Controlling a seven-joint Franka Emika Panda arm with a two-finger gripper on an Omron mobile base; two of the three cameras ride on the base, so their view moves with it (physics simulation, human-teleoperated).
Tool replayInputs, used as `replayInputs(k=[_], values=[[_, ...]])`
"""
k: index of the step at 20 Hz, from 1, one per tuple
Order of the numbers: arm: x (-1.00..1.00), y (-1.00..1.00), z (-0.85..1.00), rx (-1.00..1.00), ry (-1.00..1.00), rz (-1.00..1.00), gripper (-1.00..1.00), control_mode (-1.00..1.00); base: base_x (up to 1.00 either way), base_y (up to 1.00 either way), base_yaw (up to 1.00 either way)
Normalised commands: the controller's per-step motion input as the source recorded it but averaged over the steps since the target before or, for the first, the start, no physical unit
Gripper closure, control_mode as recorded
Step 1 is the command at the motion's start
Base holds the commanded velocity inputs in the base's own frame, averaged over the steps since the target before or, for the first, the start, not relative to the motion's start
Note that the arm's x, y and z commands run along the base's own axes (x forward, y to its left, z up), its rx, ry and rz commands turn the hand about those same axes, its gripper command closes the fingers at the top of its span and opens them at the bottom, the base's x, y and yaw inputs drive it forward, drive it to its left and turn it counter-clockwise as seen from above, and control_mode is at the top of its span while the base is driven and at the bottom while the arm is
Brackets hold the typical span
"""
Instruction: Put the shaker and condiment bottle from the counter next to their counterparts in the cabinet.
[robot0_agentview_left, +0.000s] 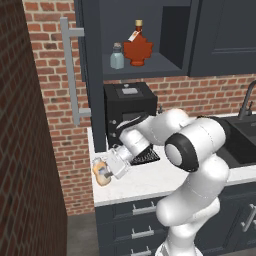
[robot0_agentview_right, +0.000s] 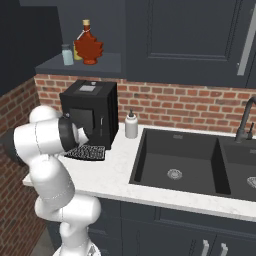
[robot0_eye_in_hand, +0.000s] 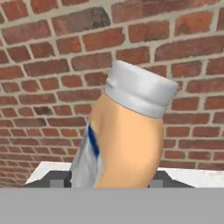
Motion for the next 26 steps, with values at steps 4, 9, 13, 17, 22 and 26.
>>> replayInputs(k=[4,9,13,17,22,26], values=[[-0.34,-0.46,0.12,0.01,-0.07,-0.39,1.0,-1.0,0.0,0.0,0.0],[-0.37,-0.48,0.29,0.03,0.0,-0.45,1.0,-1.0,0.0,0.0,0.0],[-0.37,-0.57,0.13,0.09,0.0,-0.5,1.0,-1.0,0.0,0.0,0.0],[-0.17,-0.65,0.2,0.08,0.0,-0.53,1.0,-1.0,0.0,0.0,0.0],[-0.01,-0.56,0.47,0.0,-0.02,-0.41,1.0,-1.0,0.0,0.0,0.0],[0.0,-0.46,0.53,0.0,-0.05,-0.34,1.0,-1.0,0.0,0.0,0.0]])
